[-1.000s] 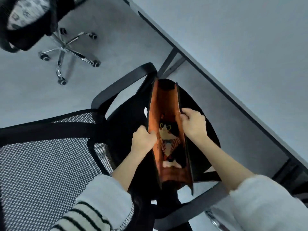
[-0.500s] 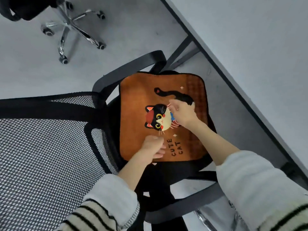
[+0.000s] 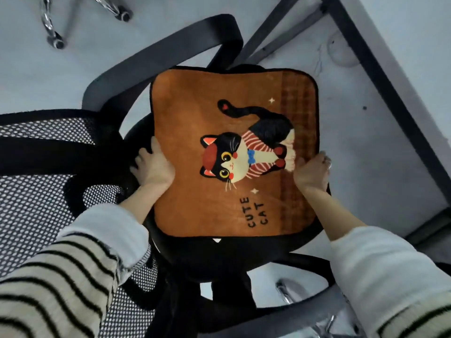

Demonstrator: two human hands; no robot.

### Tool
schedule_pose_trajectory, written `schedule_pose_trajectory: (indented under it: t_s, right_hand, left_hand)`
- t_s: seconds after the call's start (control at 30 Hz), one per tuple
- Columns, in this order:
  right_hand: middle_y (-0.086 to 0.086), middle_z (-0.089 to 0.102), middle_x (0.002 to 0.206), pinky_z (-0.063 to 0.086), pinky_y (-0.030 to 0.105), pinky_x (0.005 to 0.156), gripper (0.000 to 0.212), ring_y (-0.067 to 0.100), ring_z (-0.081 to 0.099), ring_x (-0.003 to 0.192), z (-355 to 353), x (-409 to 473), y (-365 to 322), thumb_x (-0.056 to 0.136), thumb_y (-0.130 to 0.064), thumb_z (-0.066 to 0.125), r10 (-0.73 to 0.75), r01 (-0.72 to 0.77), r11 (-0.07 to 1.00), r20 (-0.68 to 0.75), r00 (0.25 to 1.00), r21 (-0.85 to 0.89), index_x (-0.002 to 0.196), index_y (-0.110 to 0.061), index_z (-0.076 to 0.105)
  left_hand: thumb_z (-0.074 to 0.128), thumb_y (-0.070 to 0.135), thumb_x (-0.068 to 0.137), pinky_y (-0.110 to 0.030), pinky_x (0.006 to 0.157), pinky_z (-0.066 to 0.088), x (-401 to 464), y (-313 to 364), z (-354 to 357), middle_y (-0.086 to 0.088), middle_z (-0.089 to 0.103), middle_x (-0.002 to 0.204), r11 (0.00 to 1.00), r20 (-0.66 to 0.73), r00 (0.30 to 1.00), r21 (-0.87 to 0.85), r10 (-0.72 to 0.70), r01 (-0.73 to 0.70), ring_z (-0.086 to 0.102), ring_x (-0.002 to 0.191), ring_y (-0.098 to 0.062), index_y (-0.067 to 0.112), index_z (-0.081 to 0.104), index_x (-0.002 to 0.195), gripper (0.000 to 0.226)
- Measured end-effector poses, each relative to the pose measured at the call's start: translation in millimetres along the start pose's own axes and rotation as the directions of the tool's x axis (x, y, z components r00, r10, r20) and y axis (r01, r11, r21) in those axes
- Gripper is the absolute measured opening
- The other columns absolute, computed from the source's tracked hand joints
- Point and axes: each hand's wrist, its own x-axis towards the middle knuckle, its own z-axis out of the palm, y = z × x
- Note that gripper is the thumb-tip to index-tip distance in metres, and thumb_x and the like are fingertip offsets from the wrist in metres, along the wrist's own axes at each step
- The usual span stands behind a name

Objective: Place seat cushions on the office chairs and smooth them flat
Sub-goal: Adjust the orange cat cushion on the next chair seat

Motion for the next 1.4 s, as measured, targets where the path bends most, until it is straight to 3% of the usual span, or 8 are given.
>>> schedule_pose_trajectory:
  t_s: [0.17, 0.33, 0.43, 0.57, 0.73, 0.87, 1.23, 1.4]
  right_hand:
    - [0.023, 0.042, 0.136, 0.037, 0.045, 0.1, 0.039, 0.038, 0.041, 0.125, -7, 0, -4, 0.098, -0.016, 0.034, 0.053, -0.046, 0.996, -0.105, 0.993, 0.074, 0.135, -0.003, 0.041]
    - [0.018, 0.053, 0.128, 0.045, 0.048, 0.099, 0.049, 0.038, 0.051, 0.116, -20, -3, -22, 0.084, -0.018, 0.037, 0.066, -0.061, 0.965, -0.008, 0.998, 0.256, 0.131, -0.015, 0.052]
    - [0.018, 0.047, 0.135, 0.04, 0.048, 0.103, 0.05, 0.037, 0.043, 0.126, -26, -11, -33, 0.089, -0.008, 0.039, -0.02, 0.016, 0.982, 0.018, 1.0, 0.19, 0.138, -0.017, 0.046]
    - [0.016, 0.051, 0.135, 0.04, 0.051, 0.102, 0.048, 0.038, 0.049, 0.122, -31, -3, -34, 0.091, -0.018, 0.045, -0.105, 0.099, 0.992, 0.083, 0.991, 0.077, 0.139, -0.017, 0.04]
    - [0.02, 0.035, 0.145, 0.03, 0.054, 0.103, 0.063, 0.041, 0.04, 0.127, -24, 3, -17, 0.093, -0.018, 0.045, -0.156, 0.171, 0.969, 0.098, 0.983, -0.179, 0.149, -0.022, 0.017]
    - [0.021, 0.033, 0.146, 0.031, 0.053, 0.103, 0.065, 0.04, 0.039, 0.128, -20, 2, 0, 0.096, -0.017, 0.039, -0.187, 0.205, 0.951, 0.097, 0.978, -0.233, 0.151, -0.027, 0.007]
    - [0.018, 0.056, 0.118, 0.047, 0.046, 0.092, 0.048, 0.039, 0.056, 0.104, -20, -2, 52, 0.09, -0.022, 0.044, -0.058, 0.065, 0.996, 0.108, 0.992, -0.067, 0.137, -0.024, 0.039]
    - [0.014, 0.059, 0.114, 0.045, 0.033, 0.076, 0.039, 0.033, 0.057, 0.1, -14, -10, 73, 0.091, -0.009, 0.04, 0.16, -0.182, 0.945, 0.101, 0.982, 0.271, 0.129, -0.01, 0.049]
  left_hand:
    - [0.045, 0.006, 0.09, -0.051, 0.079, 0.047, -36, -12, 11, -0.022, 0.043, 0.117, 0.993, -0.15, 0.982, 0.035, 0.117, -0.113, 0.049, 0.105, -0.04, 0.019, 0.022, 0.148, 0.063]
    - [0.051, 0.004, 0.089, -0.045, 0.08, 0.049, -84, -19, 22, -0.022, 0.044, 0.12, 0.994, -0.028, 0.998, 0.096, 0.06, -0.057, 0.053, 0.105, -0.037, 0.007, 0.018, 0.148, 0.067]
    - [0.054, 0.006, 0.089, -0.041, 0.08, 0.051, -109, -23, 36, -0.022, 0.041, 0.126, 0.978, 0.083, 0.996, 0.206, 0.025, -0.042, 0.054, 0.105, -0.033, 0.0, 0.009, 0.147, 0.073]
    - [0.054, 0.006, 0.089, -0.038, 0.082, 0.051, -106, -26, 41, -0.023, 0.039, 0.127, 0.973, 0.145, 0.989, 0.229, -0.028, -0.006, 0.055, 0.106, -0.032, -0.001, 0.005, 0.147, 0.077]
    - [0.054, 0.009, 0.088, -0.042, 0.085, 0.048, -89, -31, 45, -0.022, 0.033, 0.128, 0.991, 0.223, 0.965, 0.041, -0.137, 0.131, 0.047, 0.112, -0.037, 0.012, 0.009, 0.147, 0.074]
    - [0.052, 0.011, 0.09, -0.045, 0.088, 0.047, -86, -40, 49, -0.02, 0.026, 0.135, 0.988, 0.192, 0.975, -0.081, -0.115, 0.133, 0.042, 0.116, -0.038, 0.019, 0.017, 0.145, 0.066]
    - [0.051, 0.007, 0.089, -0.044, 0.104, 0.036, -93, -33, 53, -0.018, -0.004, 0.154, 0.97, 0.182, 0.971, -0.16, -0.153, 0.183, 0.023, 0.134, -0.039, 0.018, 0.003, 0.151, 0.079]
    - [0.051, 0.007, 0.089, -0.044, 0.11, 0.028, -97, -39, 57, -0.019, -0.006, 0.154, 0.985, 0.169, 0.981, -0.123, -0.099, 0.121, 0.018, 0.134, -0.04, 0.016, 0.001, 0.151, 0.08]
